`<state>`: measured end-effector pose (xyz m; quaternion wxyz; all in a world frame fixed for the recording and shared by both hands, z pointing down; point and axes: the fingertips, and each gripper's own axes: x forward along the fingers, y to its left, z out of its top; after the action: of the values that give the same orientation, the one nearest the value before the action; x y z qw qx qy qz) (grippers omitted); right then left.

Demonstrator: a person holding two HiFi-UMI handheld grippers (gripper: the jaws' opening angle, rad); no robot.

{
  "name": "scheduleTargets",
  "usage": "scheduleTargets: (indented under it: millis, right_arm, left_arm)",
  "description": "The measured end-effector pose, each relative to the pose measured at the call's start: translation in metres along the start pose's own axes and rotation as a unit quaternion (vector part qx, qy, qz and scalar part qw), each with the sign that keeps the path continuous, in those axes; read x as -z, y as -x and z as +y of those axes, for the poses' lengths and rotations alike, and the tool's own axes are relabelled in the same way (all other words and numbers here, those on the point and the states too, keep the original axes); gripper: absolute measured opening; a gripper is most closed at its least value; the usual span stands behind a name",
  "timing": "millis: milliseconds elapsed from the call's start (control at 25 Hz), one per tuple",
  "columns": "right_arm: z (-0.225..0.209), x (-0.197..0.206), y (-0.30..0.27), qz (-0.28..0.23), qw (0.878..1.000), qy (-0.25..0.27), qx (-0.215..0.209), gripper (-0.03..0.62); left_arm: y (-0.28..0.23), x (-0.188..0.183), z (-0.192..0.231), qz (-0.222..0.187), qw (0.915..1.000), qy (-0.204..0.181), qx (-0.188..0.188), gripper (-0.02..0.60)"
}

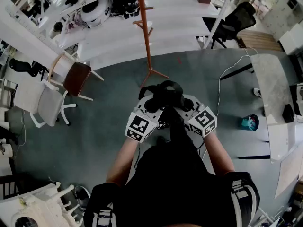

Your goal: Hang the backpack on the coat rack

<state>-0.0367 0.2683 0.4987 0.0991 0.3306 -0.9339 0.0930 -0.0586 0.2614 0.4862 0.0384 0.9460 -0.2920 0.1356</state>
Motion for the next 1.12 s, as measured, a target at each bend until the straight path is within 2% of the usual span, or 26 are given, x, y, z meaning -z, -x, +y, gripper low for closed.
scheduleTargets:
  millis: [280, 560, 720, 1120]
  right_arm:
    - [0.054, 0.000, 0.001, 0.005, 1.000, -0.002, -0.016, 0.087]
    - [0.074, -0.005, 0.005, -0.001, 1.000, 0.019, -0.018, 0.086]
    - [0.072, -0.006, 0.012, -0.008, 0.999, 0.032, -0.015, 0.087]
    - [0.041, -0.004, 0.018, -0.010, 1.000, 0.024, -0.015, 0.087]
  left_arm:
    - [0.051, 0.006, -0.017, -0.011, 0.9999, 0.007, -0.006, 0.091]
    - [0.071, 0.005, -0.026, -0.021, 0.9996, 0.011, -0.018, 0.091]
    - [0.069, 0.001, -0.032, -0.022, 0.9995, 0.006, -0.021, 0.091]
    - [0.038, -0.003, -0.030, -0.011, 0.9995, 0.010, -0.028, 0.091]
